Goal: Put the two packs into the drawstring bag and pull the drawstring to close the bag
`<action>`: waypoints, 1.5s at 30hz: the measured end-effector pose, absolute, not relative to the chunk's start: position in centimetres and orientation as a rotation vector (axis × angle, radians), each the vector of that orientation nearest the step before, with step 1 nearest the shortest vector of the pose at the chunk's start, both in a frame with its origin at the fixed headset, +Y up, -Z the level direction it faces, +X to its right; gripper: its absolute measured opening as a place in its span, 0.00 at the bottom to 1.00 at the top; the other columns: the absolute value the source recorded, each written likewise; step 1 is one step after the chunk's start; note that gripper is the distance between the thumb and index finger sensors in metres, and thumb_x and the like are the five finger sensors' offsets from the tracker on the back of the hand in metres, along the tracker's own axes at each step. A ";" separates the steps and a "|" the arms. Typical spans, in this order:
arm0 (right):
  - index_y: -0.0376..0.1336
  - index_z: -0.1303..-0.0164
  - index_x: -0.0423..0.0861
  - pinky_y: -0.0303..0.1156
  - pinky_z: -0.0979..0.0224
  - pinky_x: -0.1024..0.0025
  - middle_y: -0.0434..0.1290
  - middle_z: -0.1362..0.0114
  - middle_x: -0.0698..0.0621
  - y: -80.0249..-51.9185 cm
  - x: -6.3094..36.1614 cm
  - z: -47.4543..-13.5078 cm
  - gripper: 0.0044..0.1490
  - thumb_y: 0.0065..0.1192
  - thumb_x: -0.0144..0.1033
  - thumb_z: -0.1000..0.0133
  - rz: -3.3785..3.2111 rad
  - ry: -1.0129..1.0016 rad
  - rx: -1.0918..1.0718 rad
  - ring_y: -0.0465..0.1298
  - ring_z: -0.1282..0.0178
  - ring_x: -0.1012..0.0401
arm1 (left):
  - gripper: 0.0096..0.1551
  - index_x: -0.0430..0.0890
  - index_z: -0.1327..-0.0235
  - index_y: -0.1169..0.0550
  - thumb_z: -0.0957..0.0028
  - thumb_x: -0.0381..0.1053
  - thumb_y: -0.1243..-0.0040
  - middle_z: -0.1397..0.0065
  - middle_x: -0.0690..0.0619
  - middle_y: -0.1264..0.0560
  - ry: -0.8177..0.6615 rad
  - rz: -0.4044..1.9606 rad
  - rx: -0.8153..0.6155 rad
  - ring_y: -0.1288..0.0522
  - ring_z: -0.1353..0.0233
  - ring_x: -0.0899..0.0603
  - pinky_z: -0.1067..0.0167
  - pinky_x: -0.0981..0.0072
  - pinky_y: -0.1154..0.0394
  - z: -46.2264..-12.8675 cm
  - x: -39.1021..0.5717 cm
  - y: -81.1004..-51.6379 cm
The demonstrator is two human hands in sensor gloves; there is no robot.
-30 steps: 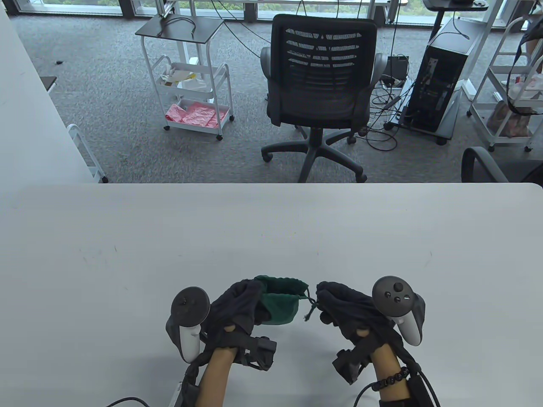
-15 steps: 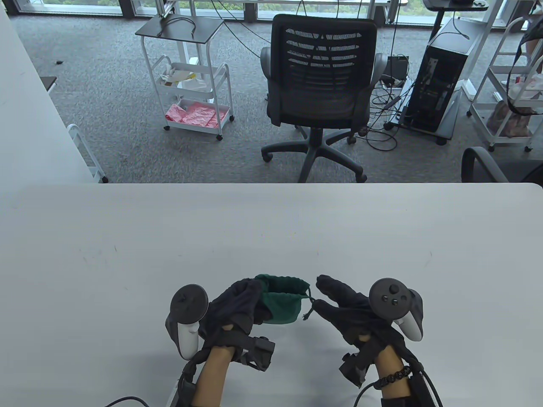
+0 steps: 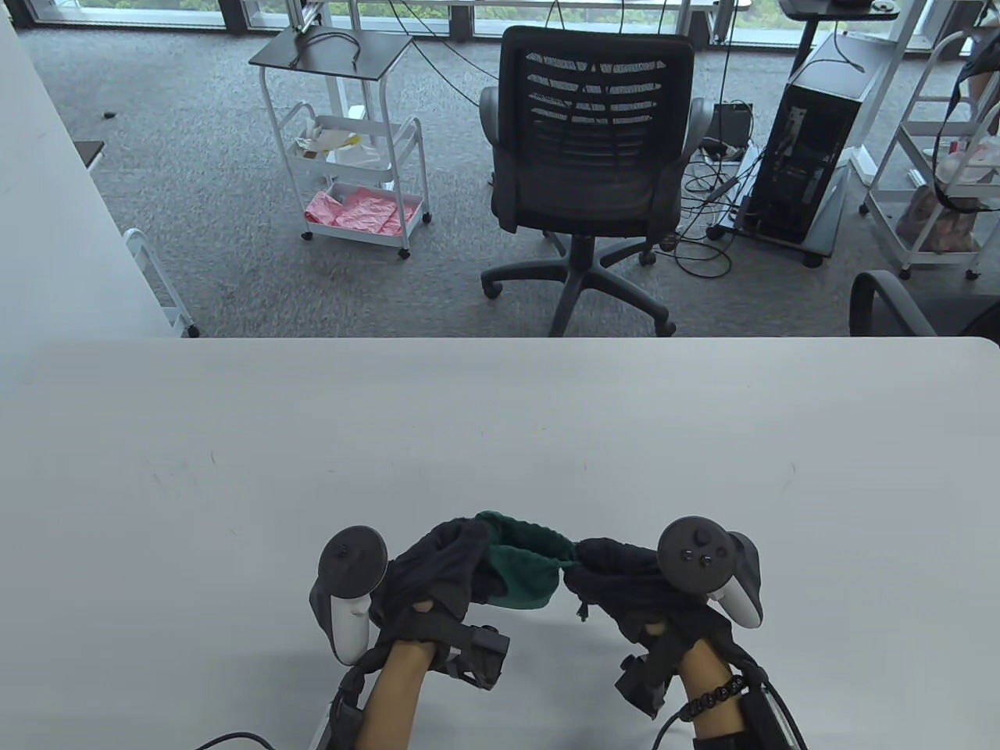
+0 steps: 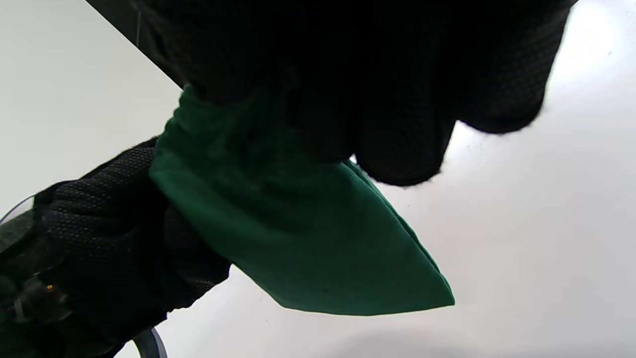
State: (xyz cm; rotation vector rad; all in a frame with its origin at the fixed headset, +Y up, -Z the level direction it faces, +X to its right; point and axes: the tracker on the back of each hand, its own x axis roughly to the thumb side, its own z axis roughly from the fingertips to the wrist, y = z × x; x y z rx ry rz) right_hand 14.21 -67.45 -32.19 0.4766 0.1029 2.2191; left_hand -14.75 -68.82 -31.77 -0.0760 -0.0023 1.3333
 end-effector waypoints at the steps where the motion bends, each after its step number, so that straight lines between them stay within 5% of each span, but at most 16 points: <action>1: 0.73 0.44 0.41 0.83 0.44 0.51 0.83 0.48 0.44 -67.5 14.2 -32.2 0.26 0.68 0.43 0.46 2.217 0.112 0.478 0.87 0.53 0.51 | 0.23 0.43 0.47 0.18 0.43 0.58 0.42 0.54 0.53 0.13 0.000 1.333 -0.076 0.09 0.62 0.52 0.58 0.58 0.11 -31.8 -14.8 -68.8; 10: 0.73 0.46 0.43 0.82 0.45 0.50 0.83 0.49 0.45 -66.9 15.0 -32.3 0.24 0.65 0.45 0.44 2.180 0.134 0.472 0.87 0.53 0.51 | 0.23 0.43 0.48 0.18 0.43 0.58 0.42 0.55 0.53 0.13 0.035 1.252 -0.041 0.09 0.63 0.51 0.58 0.58 0.12 -31.6 -15.4 -68.8; 15: 0.73 0.47 0.43 0.82 0.44 0.50 0.84 0.48 0.46 -65.9 15.3 -32.0 0.23 0.65 0.46 0.44 2.184 0.047 0.469 0.87 0.52 0.50 | 0.23 0.45 0.50 0.16 0.44 0.59 0.42 0.57 0.54 0.13 0.023 0.898 0.056 0.09 0.64 0.51 0.59 0.58 0.11 -31.2 -14.8 -67.8; 34: 0.73 0.47 0.44 0.83 0.47 0.54 0.83 0.51 0.46 -63.5 16.1 -30.8 0.22 0.64 0.45 0.44 2.230 -0.262 0.447 0.87 0.56 0.54 | 0.24 0.46 0.42 0.19 0.42 0.59 0.45 0.50 0.51 0.14 0.009 0.989 -0.106 0.09 0.58 0.48 0.54 0.54 0.13 -31.1 -13.4 -69.5; 39: 0.74 0.48 0.44 0.84 0.49 0.54 0.84 0.52 0.46 -63.2 16.4 -30.7 0.22 0.65 0.45 0.44 2.239 -0.269 0.452 0.87 0.58 0.54 | 0.35 0.44 0.30 0.28 0.44 0.64 0.46 0.35 0.46 0.21 -0.153 0.875 0.013 0.14 0.43 0.40 0.42 0.46 0.18 -30.8 -12.0 -68.3; 45: 0.74 0.48 0.44 0.84 0.49 0.55 0.84 0.53 0.47 -62.8 16.2 -30.6 0.22 0.66 0.45 0.45 2.270 -0.278 0.478 0.87 0.59 0.54 | 0.49 0.46 0.20 0.42 0.49 0.72 0.48 0.18 0.38 0.41 -0.426 0.704 0.146 0.33 0.21 0.29 0.27 0.33 0.35 -29.6 -9.2 -66.0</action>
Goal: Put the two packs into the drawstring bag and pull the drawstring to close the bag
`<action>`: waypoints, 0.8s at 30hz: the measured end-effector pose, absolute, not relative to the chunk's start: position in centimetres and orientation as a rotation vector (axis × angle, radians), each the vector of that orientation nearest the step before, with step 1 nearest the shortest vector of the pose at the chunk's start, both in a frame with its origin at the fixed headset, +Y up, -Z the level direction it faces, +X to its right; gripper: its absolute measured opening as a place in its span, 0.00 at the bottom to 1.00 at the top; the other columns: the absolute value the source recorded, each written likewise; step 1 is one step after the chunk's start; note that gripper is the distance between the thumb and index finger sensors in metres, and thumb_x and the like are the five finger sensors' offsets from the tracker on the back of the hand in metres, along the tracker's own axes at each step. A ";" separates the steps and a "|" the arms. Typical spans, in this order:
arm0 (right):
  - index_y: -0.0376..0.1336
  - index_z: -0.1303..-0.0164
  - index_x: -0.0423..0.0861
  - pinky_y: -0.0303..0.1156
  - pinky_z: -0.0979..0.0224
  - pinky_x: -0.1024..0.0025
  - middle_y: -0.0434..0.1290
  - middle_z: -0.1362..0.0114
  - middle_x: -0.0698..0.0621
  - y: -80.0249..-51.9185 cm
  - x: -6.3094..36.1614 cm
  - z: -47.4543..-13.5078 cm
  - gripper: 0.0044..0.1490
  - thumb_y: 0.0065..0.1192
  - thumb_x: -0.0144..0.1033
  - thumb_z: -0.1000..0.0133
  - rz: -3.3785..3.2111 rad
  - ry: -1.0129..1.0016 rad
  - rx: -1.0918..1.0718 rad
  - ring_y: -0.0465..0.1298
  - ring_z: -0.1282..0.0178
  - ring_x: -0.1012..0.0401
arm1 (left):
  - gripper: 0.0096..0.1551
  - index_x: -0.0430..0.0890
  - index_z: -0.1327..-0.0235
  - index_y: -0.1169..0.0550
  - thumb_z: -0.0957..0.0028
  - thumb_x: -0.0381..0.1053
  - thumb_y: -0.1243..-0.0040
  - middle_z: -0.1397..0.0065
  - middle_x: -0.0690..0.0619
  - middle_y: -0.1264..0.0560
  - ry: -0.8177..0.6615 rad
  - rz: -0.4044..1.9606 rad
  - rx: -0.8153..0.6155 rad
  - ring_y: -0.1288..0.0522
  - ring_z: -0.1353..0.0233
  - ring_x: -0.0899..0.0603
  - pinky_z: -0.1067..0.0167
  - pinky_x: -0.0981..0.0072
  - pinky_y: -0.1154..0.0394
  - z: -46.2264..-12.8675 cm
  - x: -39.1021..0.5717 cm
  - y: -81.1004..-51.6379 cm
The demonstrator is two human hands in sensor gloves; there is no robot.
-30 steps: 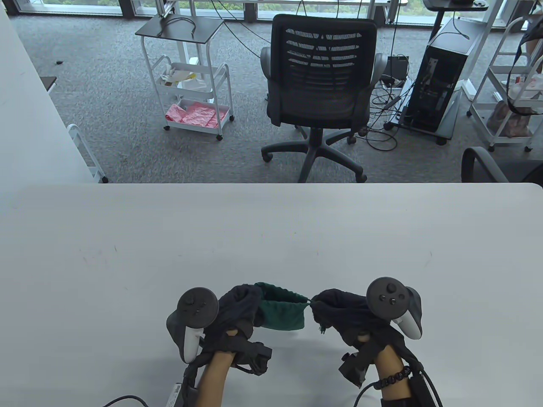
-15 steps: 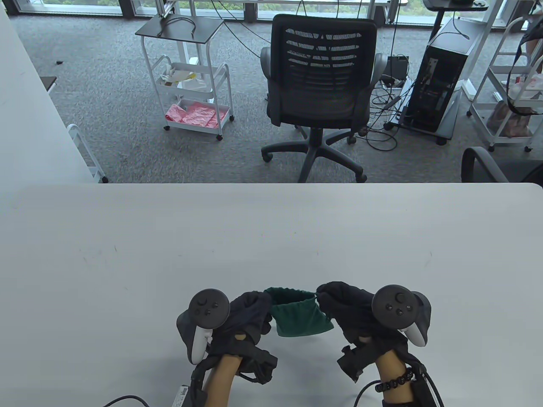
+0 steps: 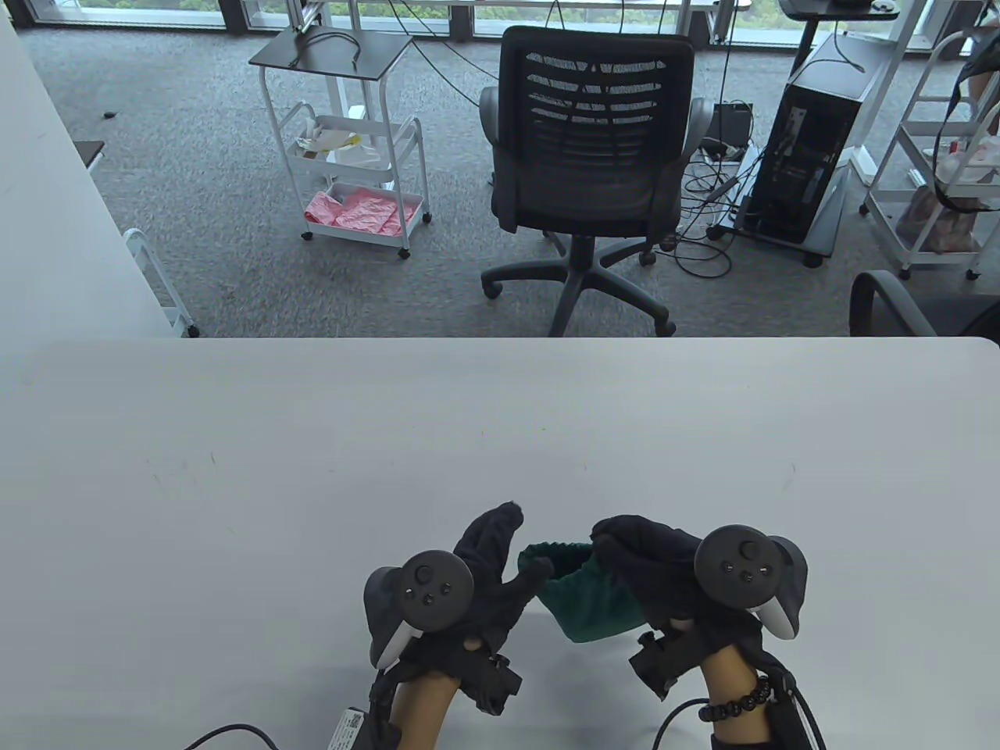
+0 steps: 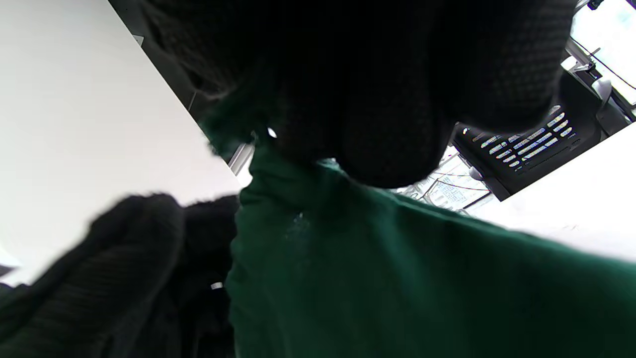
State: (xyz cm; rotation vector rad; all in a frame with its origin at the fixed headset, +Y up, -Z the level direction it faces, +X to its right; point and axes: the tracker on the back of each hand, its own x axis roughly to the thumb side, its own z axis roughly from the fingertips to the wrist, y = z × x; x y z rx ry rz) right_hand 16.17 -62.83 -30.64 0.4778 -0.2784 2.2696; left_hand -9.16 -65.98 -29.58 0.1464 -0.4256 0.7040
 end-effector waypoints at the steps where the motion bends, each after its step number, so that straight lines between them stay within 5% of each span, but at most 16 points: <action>1: 0.74 0.48 0.44 0.84 0.49 0.54 0.84 0.53 0.47 -62.7 16.0 -30.6 0.22 0.66 0.45 0.45 2.270 -0.267 0.497 0.87 0.59 0.54 | 0.51 0.46 0.20 0.43 0.49 0.72 0.47 0.16 0.38 0.44 -0.464 0.677 0.153 0.36 0.19 0.28 0.26 0.31 0.38 -29.3 -8.6 -65.6; 8: 0.73 0.46 0.46 0.83 0.48 0.54 0.83 0.51 0.47 -62.3 14.7 -30.1 0.22 0.63 0.44 0.45 2.335 -0.261 0.589 0.86 0.56 0.54 | 0.51 0.48 0.19 0.42 0.51 0.72 0.44 0.16 0.42 0.38 -0.563 0.436 0.203 0.38 0.17 0.27 0.29 0.20 0.43 -28.9 -5.8 -65.1; 13: 0.75 0.48 0.46 0.84 0.49 0.55 0.84 0.53 0.48 -61.8 14.1 -29.5 0.23 0.66 0.46 0.47 2.394 -0.344 0.614 0.87 0.58 0.55 | 0.34 0.48 0.31 0.27 0.48 0.62 0.39 0.43 0.55 0.16 -0.513 0.488 0.243 0.15 0.35 0.41 0.31 0.24 0.33 -29.0 -5.2 -65.5; 24: 0.75 0.49 0.45 0.84 0.49 0.56 0.84 0.54 0.49 -62.0 15.1 -29.5 0.23 0.66 0.47 0.47 2.383 -0.319 0.577 0.87 0.59 0.56 | 0.24 0.57 0.41 0.21 0.45 0.64 0.47 0.51 0.57 0.15 -0.490 0.489 0.266 0.14 0.41 0.43 0.32 0.27 0.30 -28.4 -5.9 -65.0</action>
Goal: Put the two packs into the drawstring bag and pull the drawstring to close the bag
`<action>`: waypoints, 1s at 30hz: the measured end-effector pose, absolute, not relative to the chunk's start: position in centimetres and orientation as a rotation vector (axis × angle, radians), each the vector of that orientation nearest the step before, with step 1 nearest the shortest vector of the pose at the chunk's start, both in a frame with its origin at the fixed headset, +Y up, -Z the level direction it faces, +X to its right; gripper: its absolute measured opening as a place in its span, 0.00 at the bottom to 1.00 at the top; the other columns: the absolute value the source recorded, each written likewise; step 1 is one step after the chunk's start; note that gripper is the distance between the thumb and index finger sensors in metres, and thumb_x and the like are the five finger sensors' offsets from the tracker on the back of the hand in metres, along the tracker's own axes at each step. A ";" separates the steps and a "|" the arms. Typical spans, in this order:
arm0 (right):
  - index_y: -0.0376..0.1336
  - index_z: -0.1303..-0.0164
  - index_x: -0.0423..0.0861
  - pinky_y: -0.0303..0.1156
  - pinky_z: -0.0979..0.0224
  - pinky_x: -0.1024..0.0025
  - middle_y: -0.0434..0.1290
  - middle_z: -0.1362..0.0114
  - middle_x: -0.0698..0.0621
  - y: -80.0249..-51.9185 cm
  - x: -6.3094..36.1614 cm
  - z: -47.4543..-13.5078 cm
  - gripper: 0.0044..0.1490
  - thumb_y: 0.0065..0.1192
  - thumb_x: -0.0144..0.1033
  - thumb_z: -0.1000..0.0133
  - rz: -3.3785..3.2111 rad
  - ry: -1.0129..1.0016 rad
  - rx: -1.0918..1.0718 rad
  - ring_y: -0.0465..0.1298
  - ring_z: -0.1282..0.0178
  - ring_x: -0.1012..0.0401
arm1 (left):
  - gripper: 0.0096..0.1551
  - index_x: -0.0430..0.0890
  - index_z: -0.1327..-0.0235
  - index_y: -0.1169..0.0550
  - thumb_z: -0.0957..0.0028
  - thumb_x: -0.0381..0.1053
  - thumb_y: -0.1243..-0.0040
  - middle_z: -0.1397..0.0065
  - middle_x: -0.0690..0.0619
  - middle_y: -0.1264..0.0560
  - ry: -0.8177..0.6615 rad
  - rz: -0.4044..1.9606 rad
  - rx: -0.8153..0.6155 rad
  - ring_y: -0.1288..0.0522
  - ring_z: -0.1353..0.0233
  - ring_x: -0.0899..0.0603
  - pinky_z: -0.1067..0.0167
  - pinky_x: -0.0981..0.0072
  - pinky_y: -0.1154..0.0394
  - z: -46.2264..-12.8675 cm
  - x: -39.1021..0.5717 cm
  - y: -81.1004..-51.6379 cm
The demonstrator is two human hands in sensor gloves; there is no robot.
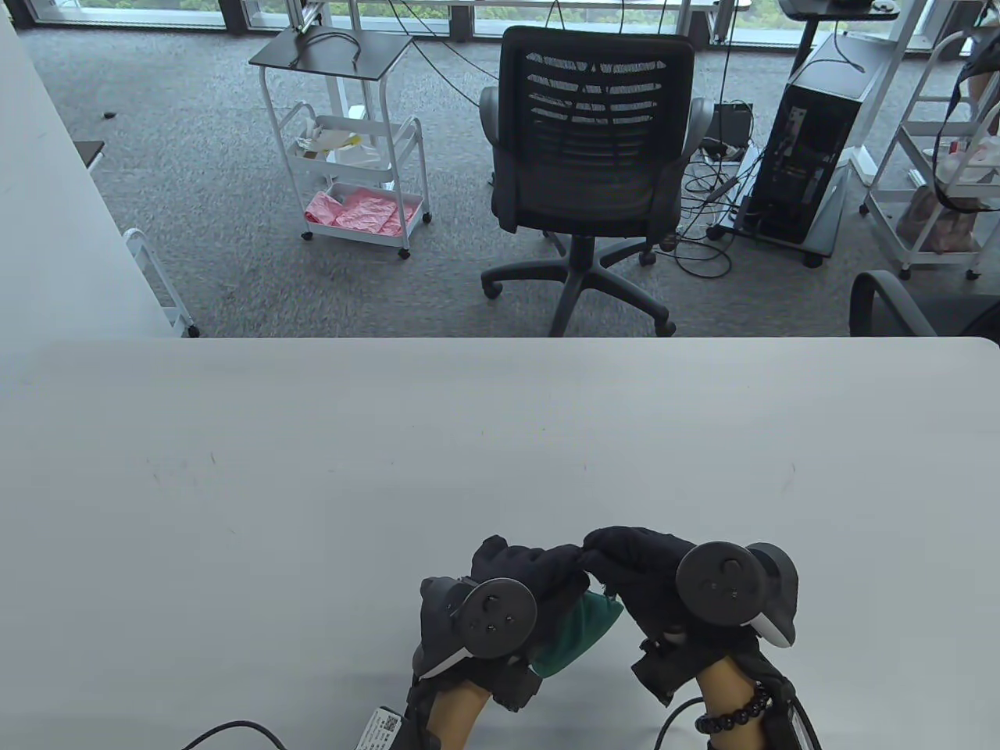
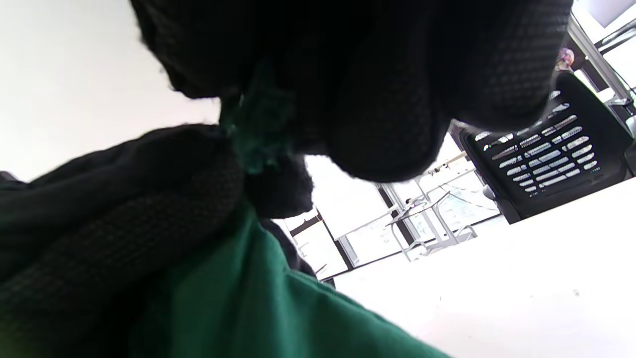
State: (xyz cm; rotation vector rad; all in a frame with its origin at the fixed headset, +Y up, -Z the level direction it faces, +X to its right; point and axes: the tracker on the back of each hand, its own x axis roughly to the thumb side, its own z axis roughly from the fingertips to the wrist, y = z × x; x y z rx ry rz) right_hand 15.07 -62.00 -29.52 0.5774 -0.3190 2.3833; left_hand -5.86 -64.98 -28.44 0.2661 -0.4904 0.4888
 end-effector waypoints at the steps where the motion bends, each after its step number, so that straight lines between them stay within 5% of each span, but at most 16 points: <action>1: 0.75 0.49 0.45 0.84 0.49 0.56 0.84 0.55 0.49 -62.1 15.1 -29.6 0.23 0.66 0.47 0.47 2.376 -0.307 0.580 0.87 0.60 0.56 | 0.24 0.57 0.41 0.20 0.45 0.64 0.47 0.50 0.57 0.15 -0.488 0.477 0.269 0.14 0.40 0.43 0.32 0.27 0.30 -28.4 -5.9 -65.0; 9: 0.75 0.51 0.44 0.84 0.50 0.56 0.84 0.56 0.49 -62.6 15.2 -30.0 0.24 0.66 0.48 0.46 2.278 -0.196 0.625 0.87 0.61 0.56 | 0.24 0.59 0.38 0.22 0.45 0.62 0.44 0.39 0.55 0.16 -0.484 0.444 0.228 0.15 0.37 0.41 0.32 0.29 0.29 -28.3 -6.1 -65.0; 30: 0.76 0.54 0.44 0.85 0.53 0.59 0.85 0.60 0.51 -63.0 16.2 -30.3 0.23 0.65 0.49 0.46 2.210 -0.236 0.542 0.87 0.64 0.59 | 0.24 0.60 0.41 0.20 0.46 0.64 0.45 0.40 0.57 0.16 -0.524 0.487 0.212 0.15 0.36 0.41 0.32 0.29 0.29 -28.6 -6.1 -64.9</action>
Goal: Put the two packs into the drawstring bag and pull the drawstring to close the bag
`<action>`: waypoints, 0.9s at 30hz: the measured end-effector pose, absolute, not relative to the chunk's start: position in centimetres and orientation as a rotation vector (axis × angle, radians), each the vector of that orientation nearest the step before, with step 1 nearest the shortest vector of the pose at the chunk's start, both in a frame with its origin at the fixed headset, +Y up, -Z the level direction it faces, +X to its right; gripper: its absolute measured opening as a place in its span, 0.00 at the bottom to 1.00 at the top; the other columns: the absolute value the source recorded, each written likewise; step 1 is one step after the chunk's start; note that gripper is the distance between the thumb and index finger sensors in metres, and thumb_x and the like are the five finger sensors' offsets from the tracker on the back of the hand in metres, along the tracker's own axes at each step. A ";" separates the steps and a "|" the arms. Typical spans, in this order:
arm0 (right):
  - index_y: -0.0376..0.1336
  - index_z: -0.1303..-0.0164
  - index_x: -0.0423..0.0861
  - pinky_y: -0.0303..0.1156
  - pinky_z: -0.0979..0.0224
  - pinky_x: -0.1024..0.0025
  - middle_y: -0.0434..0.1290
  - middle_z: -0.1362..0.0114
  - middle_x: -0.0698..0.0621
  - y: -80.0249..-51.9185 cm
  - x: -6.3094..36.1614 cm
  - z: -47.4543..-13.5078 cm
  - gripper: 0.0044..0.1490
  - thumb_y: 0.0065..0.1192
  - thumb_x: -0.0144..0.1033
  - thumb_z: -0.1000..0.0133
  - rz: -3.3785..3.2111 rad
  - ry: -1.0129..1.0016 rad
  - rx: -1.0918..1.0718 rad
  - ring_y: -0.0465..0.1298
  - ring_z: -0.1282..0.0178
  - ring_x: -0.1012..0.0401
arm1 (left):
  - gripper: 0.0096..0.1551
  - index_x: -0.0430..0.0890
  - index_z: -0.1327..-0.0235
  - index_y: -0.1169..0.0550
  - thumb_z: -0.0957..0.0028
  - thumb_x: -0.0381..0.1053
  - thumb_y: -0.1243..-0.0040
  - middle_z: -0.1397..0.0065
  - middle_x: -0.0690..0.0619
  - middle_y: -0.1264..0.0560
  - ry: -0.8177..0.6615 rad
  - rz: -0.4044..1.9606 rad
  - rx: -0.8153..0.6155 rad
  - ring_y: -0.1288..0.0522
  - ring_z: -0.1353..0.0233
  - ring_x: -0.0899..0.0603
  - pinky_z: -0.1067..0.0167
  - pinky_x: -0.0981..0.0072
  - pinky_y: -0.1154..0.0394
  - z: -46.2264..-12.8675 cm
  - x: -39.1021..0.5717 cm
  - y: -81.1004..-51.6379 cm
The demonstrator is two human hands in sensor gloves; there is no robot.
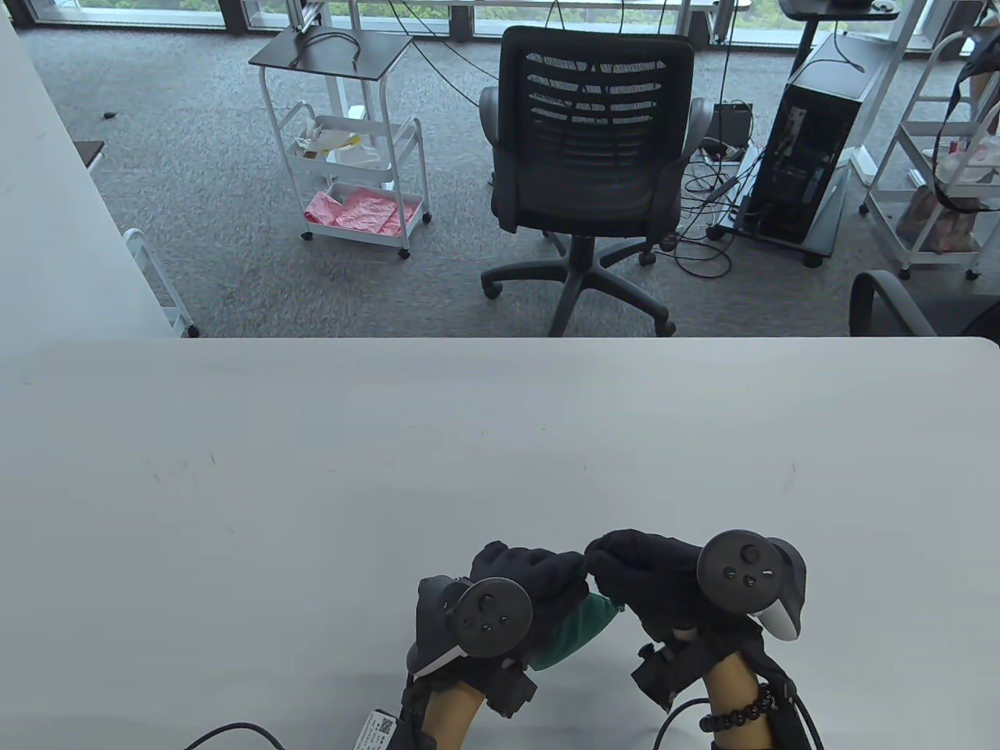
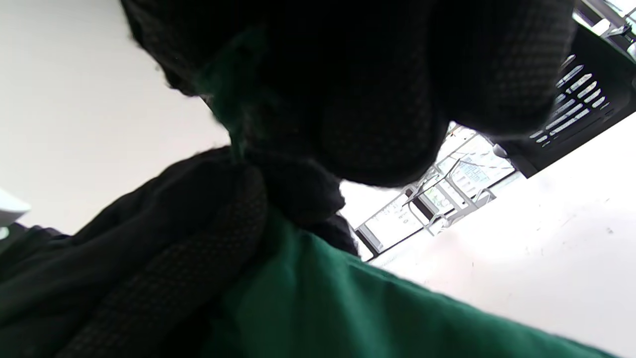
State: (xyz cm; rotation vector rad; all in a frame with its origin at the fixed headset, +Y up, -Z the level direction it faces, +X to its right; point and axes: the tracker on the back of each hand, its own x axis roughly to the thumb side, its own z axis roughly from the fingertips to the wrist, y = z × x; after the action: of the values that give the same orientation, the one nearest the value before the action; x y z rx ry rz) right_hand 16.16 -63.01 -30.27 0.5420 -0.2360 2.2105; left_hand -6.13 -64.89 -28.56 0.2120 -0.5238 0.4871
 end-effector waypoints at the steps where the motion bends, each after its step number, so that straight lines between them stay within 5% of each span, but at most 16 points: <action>1: 0.76 0.54 0.44 0.85 0.53 0.59 0.85 0.60 0.51 -63.0 16.3 -30.3 0.23 0.65 0.49 0.45 2.201 -0.239 0.530 0.87 0.64 0.59 | 0.24 0.60 0.41 0.20 0.46 0.64 0.45 0.40 0.56 0.16 -0.521 0.477 0.211 0.15 0.36 0.41 0.32 0.28 0.29 -28.6 -6.2 -64.8; 27: 0.76 0.54 0.44 0.85 0.53 0.59 0.85 0.60 0.51 -63.2 17.8 -30.7 0.22 0.65 0.48 0.45 2.123 -0.243 0.440 0.87 0.64 0.59 | 0.24 0.61 0.39 0.21 0.46 0.64 0.44 0.36 0.53 0.17 -0.466 0.431 0.182 0.16 0.35 0.40 0.32 0.29 0.29 -29.2 -8.0 -65.1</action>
State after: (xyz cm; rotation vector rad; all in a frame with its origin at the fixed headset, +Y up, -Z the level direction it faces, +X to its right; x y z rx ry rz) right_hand 17.80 -63.21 -30.67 0.4396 -0.2431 2.1232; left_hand -8.01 -65.08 -29.19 0.1825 -0.4657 0.4310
